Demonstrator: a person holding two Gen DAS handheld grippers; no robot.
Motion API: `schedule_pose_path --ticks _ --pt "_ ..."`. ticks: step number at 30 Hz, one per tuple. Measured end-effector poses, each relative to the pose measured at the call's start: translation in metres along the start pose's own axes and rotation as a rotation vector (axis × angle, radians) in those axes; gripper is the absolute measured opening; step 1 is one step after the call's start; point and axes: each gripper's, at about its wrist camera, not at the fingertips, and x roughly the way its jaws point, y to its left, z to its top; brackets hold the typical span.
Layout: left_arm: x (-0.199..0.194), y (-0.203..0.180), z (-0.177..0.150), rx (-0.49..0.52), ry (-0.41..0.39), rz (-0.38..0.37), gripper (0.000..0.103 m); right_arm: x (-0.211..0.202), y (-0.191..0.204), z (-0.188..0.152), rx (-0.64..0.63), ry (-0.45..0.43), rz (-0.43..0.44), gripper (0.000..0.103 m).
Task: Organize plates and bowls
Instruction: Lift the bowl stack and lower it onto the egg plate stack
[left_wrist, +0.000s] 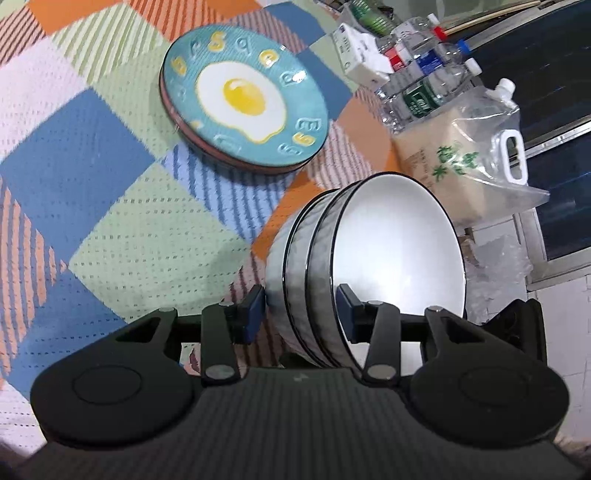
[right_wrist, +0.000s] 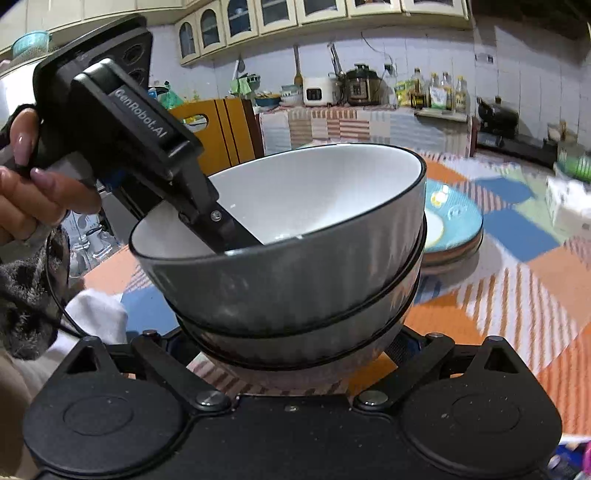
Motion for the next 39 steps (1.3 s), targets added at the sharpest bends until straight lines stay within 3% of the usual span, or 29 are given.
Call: schedule_pose_path --ticks 10,17,25,39 --pt "-0.038 -0.024 0.049 0.017 -0.021 0.029 0.042 -0.002 -0.009 0.053 -0.059 -0.049 -0.018 0.101" --pt "-0.042 -0.028 0.088 0.008 -0.032 0.053 0.043 0.012 -0.024 0.079 -0.133 -0.065 -0.018 0.101" --pt "-0.031 -0.021 0.135 -0.008 -0.069 0.106 0.044 0.039 -0.043 0.099 -0.122 -0.064 -0.027 0.101" --pt "0.024 0.020 0.185 -0.069 -0.146 0.093 0.045 0.096 -0.085 0.110 -0.005 -0.012 -0.069 0.101"
